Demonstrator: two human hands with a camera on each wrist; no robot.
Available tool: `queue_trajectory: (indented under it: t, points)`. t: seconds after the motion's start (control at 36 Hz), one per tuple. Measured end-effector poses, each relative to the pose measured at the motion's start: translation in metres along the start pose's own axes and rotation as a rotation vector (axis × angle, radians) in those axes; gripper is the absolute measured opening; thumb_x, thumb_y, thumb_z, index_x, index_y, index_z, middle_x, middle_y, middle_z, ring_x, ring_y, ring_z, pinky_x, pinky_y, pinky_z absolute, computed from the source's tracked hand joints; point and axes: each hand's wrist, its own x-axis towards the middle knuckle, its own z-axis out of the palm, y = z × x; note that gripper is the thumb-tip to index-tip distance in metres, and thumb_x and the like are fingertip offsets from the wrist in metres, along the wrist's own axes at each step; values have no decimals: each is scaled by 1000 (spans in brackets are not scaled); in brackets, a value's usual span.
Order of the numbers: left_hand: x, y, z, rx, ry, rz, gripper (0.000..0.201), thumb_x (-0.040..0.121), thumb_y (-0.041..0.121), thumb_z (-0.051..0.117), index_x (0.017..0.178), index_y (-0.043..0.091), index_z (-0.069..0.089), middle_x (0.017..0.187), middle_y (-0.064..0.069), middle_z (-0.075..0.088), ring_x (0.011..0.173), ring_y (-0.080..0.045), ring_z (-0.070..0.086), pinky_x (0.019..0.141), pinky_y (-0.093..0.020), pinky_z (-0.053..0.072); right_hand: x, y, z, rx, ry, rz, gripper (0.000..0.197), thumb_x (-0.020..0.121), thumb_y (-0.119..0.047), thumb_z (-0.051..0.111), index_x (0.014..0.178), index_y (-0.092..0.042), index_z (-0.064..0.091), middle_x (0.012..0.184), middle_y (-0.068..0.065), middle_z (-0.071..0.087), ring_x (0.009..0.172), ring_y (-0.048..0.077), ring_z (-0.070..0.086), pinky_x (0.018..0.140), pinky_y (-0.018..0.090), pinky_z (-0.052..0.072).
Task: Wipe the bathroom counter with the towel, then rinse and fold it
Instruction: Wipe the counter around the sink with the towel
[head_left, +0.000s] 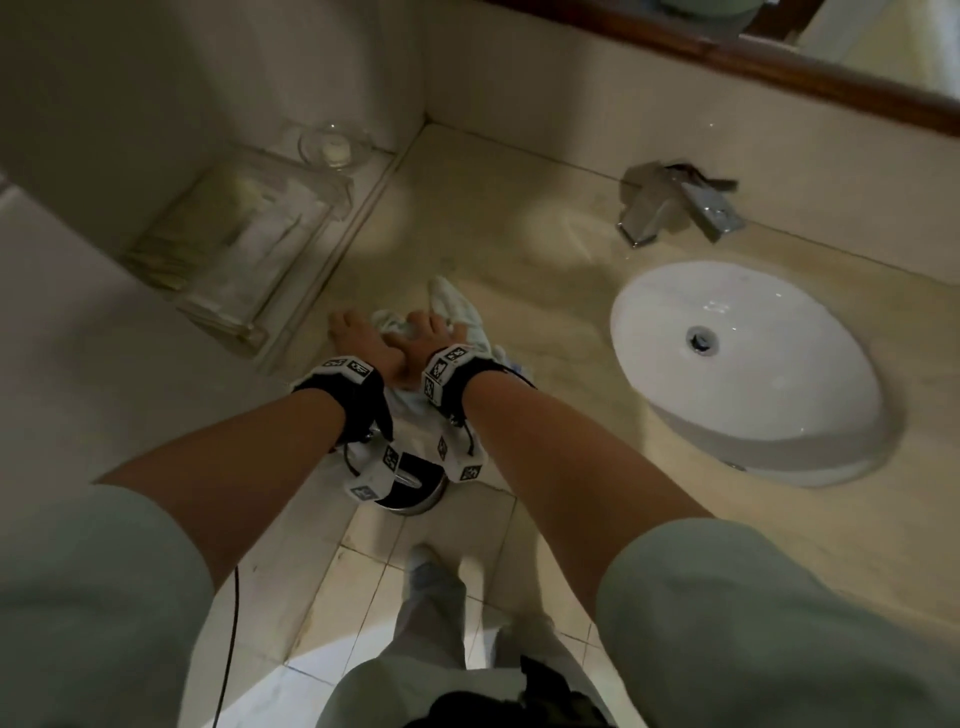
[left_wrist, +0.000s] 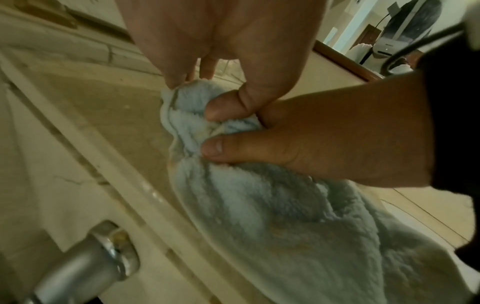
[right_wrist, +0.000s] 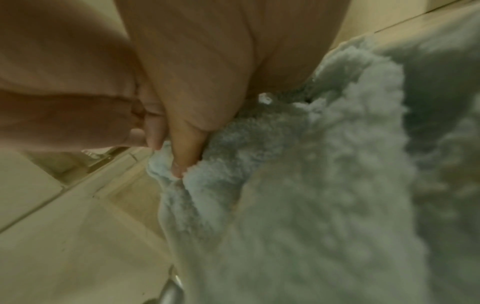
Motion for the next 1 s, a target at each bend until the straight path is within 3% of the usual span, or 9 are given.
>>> queue_trajectory:
  t: [0.22, 0.44, 0.56, 0.64, 0.69, 0.78, 0.89, 1.0]
  points:
    - [-47, 33, 37, -53, -91, 248, 64, 77, 10, 69, 132, 0, 38, 144, -19, 23, 126, -34, 40, 106, -37, 36, -55, 55, 29, 20, -14, 36, 74, 84, -60, 57, 145, -44, 19, 155, 8, 8, 143, 34, 8, 109, 60, 13]
    - [-97, 57, 71, -113, -134, 458, 55, 78, 3, 64, 130, 3, 46, 149, -15, 21, 125, -33, 43, 97, -33, 41, -124, 114, 55, 120, 47, 140, 71, 85, -64, 49, 146, -39, 22, 153, 9, 12, 141, 33, 13, 110, 59, 14]
    - [-113, 65, 77, -45, -140, 540, 52, 78, 4, 62, 129, 3, 49, 146, -16, 28, 130, -31, 39, 101, -32, 36, -141, 129, 68, 198, 57, 206, 74, 85, -65, 49, 147, -41, 17, 156, 6, 7, 144, 31, 4, 113, 56, 3]
    - [-111, 64, 72, 14, -139, 522, 52, 80, 5, 63, 130, 3, 48, 146, -16, 30, 130, -30, 38, 104, -33, 34, -145, 126, 77, 142, 127, 341, 84, 79, -73, 47, 147, -39, 12, 159, 3, -7, 146, 28, -14, 110, 61, -12]
    - [-101, 58, 69, 24, -153, 460, 50, 84, 12, 61, 131, 1, 46, 144, -18, 31, 127, -31, 39, 103, -34, 35, -144, 123, 81, 141, 162, 427, 88, 73, -79, 48, 145, -42, 14, 159, 1, -13, 145, 28, -20, 104, 67, -15]
    - [-89, 47, 59, 82, -172, 397, 59, 90, 40, 45, 135, 2, 43, 146, -18, 33, 136, -30, 30, 114, -35, 23, -138, 122, 80, 282, 118, 448, 90, 68, -79, 55, 143, -45, 18, 158, 3, -10, 145, 31, -15, 105, 69, -9]
    - [-58, 29, 47, 224, -141, 347, 65, 88, 25, 62, 144, 8, 33, 154, -15, 22, 143, -30, 19, 117, -38, 21, -133, 125, 72, 347, 167, 436, 90, 66, -75, 61, 140, -38, 25, 157, 6, 2, 146, 31, -4, 113, 59, 2]
    - [-32, 18, 31, 321, -214, 272, 72, 90, 35, 57, 150, 20, 20, 157, -8, 14, 144, -31, 15, 117, -44, 22, -120, 128, 66, 370, 194, 465, 93, 66, -75, 61, 142, -36, 23, 158, 6, -1, 146, 30, -3, 115, 56, 0]
